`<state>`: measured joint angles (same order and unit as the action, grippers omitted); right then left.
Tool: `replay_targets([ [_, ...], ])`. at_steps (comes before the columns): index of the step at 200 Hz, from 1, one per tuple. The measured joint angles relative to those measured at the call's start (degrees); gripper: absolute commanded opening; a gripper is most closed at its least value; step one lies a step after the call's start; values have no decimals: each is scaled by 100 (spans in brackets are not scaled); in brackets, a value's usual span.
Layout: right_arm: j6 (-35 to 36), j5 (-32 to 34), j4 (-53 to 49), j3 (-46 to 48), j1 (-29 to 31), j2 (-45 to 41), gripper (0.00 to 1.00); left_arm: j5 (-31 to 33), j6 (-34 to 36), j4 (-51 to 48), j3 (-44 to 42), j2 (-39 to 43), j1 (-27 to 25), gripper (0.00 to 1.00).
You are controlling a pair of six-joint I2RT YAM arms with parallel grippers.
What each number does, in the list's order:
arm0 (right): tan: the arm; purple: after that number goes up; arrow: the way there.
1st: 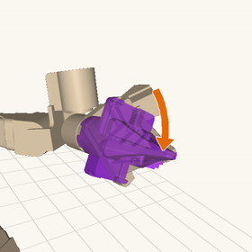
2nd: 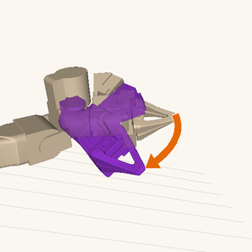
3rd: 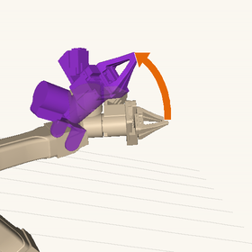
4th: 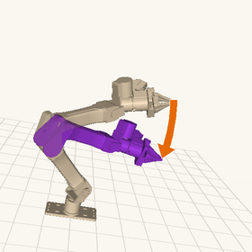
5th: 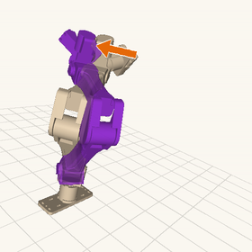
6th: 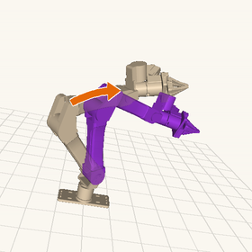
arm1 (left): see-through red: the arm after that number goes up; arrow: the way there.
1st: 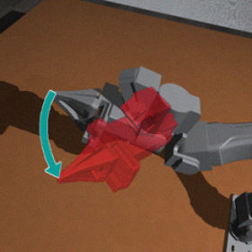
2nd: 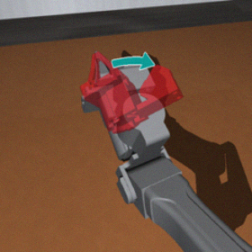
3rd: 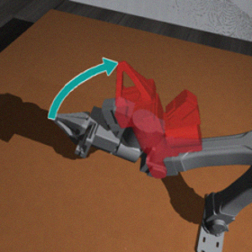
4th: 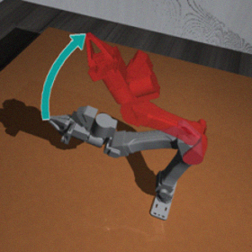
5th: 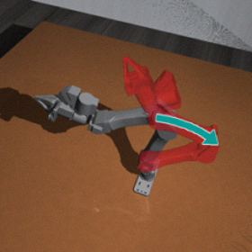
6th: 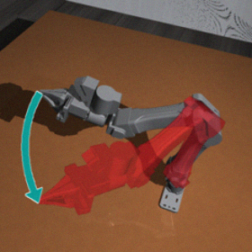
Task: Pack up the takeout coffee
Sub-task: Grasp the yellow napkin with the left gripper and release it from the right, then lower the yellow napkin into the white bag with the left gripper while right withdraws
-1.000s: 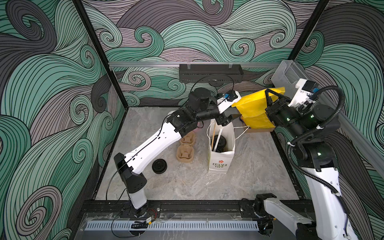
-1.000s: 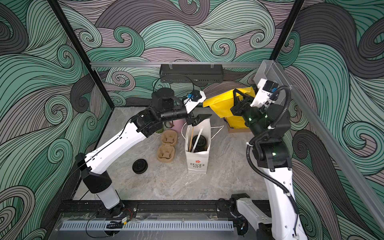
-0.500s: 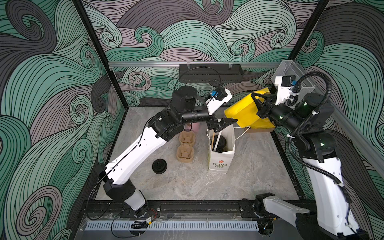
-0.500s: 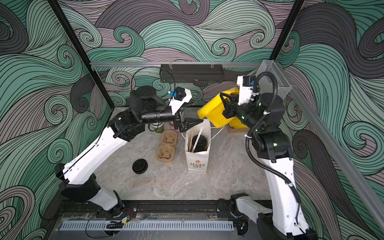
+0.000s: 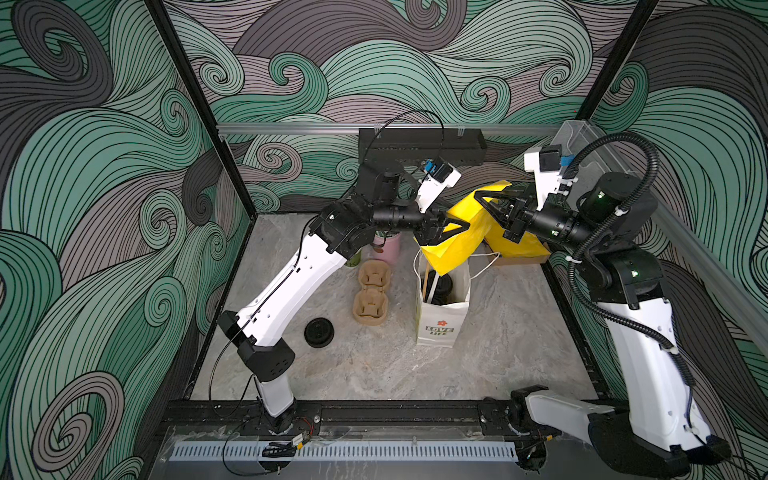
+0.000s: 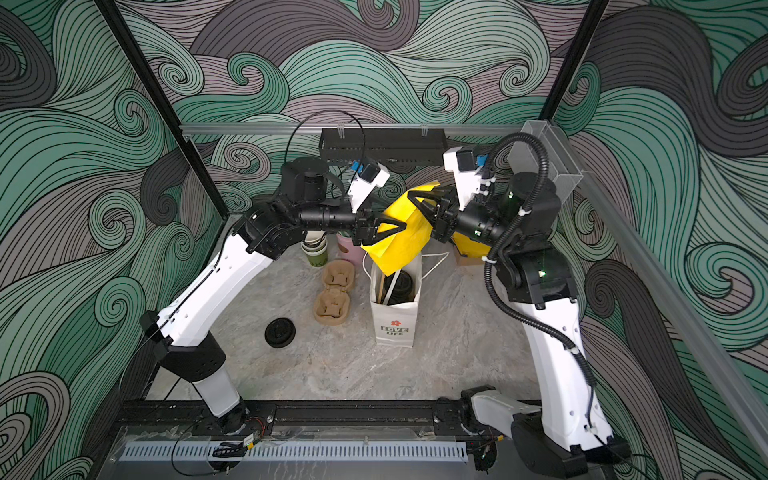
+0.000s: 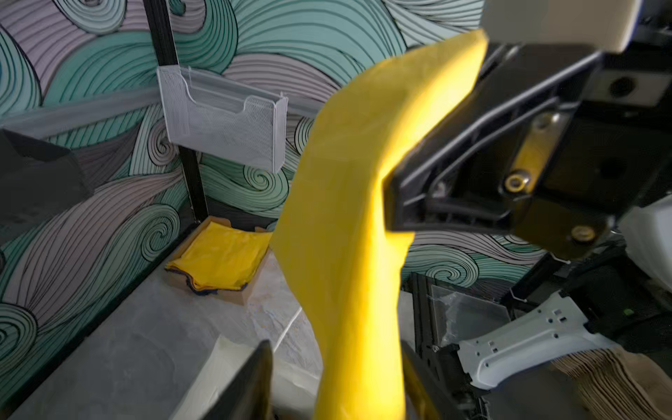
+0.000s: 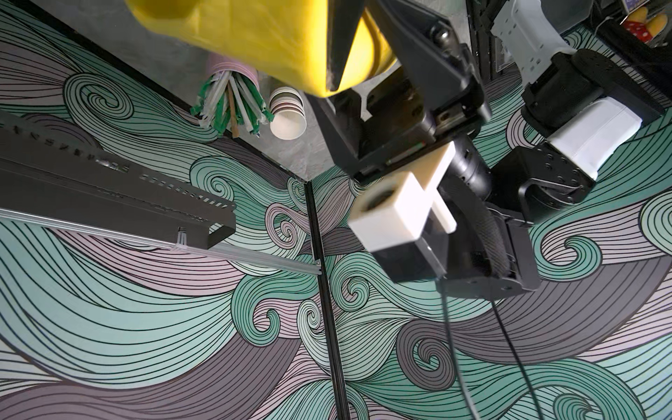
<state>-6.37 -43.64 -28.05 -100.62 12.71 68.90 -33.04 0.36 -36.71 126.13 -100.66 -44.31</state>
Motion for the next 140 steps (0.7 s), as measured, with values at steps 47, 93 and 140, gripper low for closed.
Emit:
replay_targets([
  [47,15,195,-46,7,39,-2,24,-352,-332,203,-262,11,85,0],
  [93,310,1705,-887,9,57,-472,58,186,-966,-28,-227,35,79,0],
  [140,382,3274,-1469,348,57,-1298,56,1314,-2033,-1064,232,79,11,0],
])
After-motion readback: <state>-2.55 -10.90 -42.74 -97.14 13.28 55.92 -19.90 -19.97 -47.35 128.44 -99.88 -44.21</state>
